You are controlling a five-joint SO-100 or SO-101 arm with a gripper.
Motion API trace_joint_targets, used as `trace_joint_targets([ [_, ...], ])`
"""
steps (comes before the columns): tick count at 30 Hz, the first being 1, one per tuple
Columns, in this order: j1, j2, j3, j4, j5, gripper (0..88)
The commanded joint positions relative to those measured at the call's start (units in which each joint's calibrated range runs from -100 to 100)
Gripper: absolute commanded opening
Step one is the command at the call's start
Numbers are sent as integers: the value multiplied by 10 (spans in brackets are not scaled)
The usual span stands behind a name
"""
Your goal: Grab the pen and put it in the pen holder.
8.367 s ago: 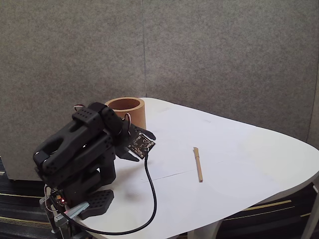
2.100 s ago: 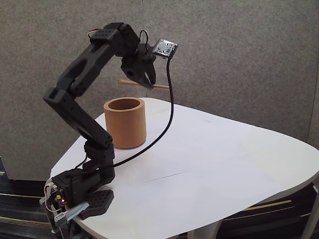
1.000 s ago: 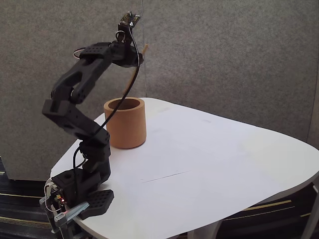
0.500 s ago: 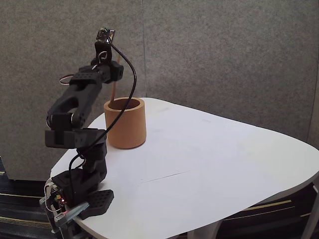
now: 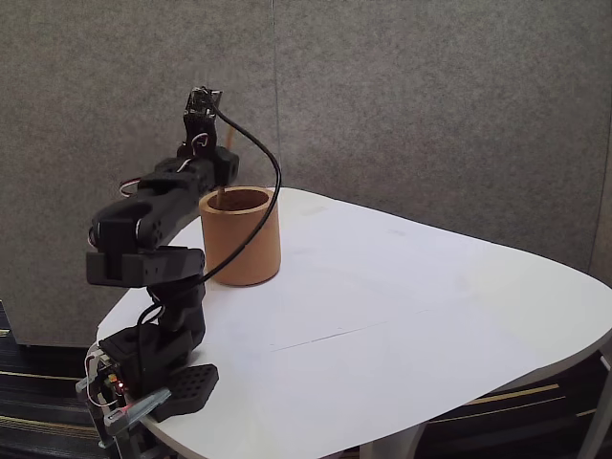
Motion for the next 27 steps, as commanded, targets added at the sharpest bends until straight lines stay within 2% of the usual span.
trace_joint_targets([
  [1,1,-8,23,-64,1,5],
  [7,17,-8,97,-168,2,5],
  [14,29,-8,104,-164,2,5],
  [20,81,-8,150,-169,2,5],
  [27,77,-8,159,-170,2,5],
])
